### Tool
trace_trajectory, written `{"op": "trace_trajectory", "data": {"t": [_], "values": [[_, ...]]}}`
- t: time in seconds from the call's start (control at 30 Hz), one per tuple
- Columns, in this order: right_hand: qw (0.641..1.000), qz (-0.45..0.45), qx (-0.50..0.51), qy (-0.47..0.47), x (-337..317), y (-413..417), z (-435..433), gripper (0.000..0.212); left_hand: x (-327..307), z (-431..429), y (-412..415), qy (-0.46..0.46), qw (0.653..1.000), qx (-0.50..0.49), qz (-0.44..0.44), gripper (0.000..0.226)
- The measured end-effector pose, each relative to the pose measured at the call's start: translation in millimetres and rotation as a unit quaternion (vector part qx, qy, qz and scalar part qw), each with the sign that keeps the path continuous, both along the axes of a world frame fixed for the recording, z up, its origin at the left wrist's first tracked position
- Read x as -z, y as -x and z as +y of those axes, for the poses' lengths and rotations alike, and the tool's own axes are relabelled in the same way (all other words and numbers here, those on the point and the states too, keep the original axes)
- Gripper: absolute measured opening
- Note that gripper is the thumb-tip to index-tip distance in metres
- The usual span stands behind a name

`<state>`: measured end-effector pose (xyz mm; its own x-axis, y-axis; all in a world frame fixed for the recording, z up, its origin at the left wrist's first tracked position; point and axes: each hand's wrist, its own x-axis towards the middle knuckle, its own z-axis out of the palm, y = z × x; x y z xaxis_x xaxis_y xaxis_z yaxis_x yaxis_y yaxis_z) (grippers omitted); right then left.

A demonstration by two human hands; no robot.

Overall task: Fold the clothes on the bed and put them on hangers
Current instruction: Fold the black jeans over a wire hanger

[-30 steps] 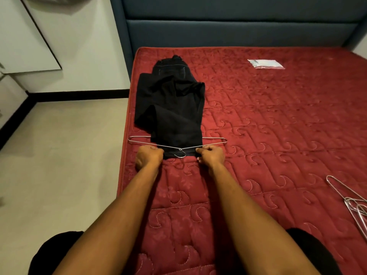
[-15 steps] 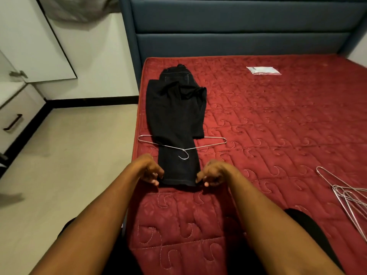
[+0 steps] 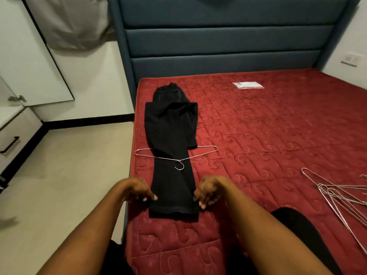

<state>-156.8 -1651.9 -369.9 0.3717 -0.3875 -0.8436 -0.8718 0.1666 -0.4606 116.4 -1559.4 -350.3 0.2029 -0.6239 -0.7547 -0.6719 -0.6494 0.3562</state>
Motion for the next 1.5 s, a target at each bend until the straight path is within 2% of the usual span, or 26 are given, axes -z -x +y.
{"op": "trace_trajectory", "data": {"t": [0.07,0.13,0.2,0.23,0.27,0.33,0.37,0.4,0.43,0.5,0.57,0.63,0.73,0.8,0.87,0.9,1.0,1.1,1.2,1.27,1.4,1.5], "values": [[0.999,-0.014,0.031,0.040,7,-6,-3,0.017,10,-1,3,0.076,0.992,-0.080,0.061,0.046],[0.986,-0.044,0.097,0.131,21,-15,-6,0.030,23,-4,12,0.178,0.969,-0.150,0.086,0.047],[0.967,-0.042,0.114,0.224,29,-21,-7,0.031,27,-8,16,0.187,0.977,-0.099,0.024,0.044],[0.968,-0.027,0.092,0.231,29,-20,-6,0.029,24,-6,15,0.139,0.989,-0.050,0.007,0.040],[0.979,-0.011,0.055,0.194,27,-18,-6,0.024,19,-5,14,0.073,0.997,-0.001,0.007,0.037],[0.998,0.037,-0.049,0.028,12,-11,0,0.013,4,3,12,-0.053,0.993,0.103,0.016,0.041],[0.994,0.057,-0.089,-0.035,6,-8,1,0.012,-3,6,14,-0.082,0.989,0.125,0.013,0.044],[0.991,0.062,-0.105,-0.060,2,-6,0,0.011,-7,7,18,-0.079,0.991,0.110,0.008,0.044],[0.993,0.052,-0.091,-0.046,3,-6,-3,0.012,-8,6,23,-0.048,0.997,0.052,0.015,0.044],[0.998,-0.001,0.013,0.058,13,-10,-12,0.028,6,-2,30,0.066,0.992,-0.108,0.030,0.044],[0.974,-0.070,0.138,0.168,23,-16,-16,0.033,18,-11,31,0.149,0.973,-0.176,-0.006,0.041],[0.966,-0.056,0.128,0.217,26,-16,-15,0.031,24,-13,29,0.129,0.982,-0.133,-0.043,0.035],[0.990,-0.010,0.068,0.121,17,-5,-9,0.022,16,-10,25,0.040,0.996,-0.080,-0.004,0.031],[0.996,-0.005,0.045,0.080,9,1,-10,0.019,13,-12,22,0.068,0.988,-0.131,0.035,0.033],[0.990,-0.030,0.074,0.117,11,0,-14,0.026,16,-18,22,0.145,0.969,-0.198,0.035,0.037],[0.983,-0.046,0.102,0.147,12,-1,-16,0.031,17,-22,23,0.162,0.967,-0.195,0.019,0.037],[0.965,-0.055,0.105,0.233,20,1,-18,0.036,23,-25,18,0.119,0.981,-0.154,-0.002,0.031],[0.955,-0.053,0.128,0.262,28,9,-20,0.042,24,-25,7,0.103,0.983,-0.148,0.023,0.032],[0.959,-0.047,0.117,0.254,30,9,-19,0.040,26,-24,8,0.147,0.972,-0.178,0.035,0.038],[0.966,-0.042,0.097,0.235,26,7,-17,0.038,28,-24,11,0.141,0.976,-0.167,0.014,0.041],[0.977,-0.022,0.088,0.196,15,5,-23,0.030,22,-26,10,0.129,0.976,-0.176,-0.007,0.026],[0.979,0.000,0.060,0.196,8,3,-34,0.027,20,-35,4,0.150,0.975,-0.152,-0.067,0.036]]}}
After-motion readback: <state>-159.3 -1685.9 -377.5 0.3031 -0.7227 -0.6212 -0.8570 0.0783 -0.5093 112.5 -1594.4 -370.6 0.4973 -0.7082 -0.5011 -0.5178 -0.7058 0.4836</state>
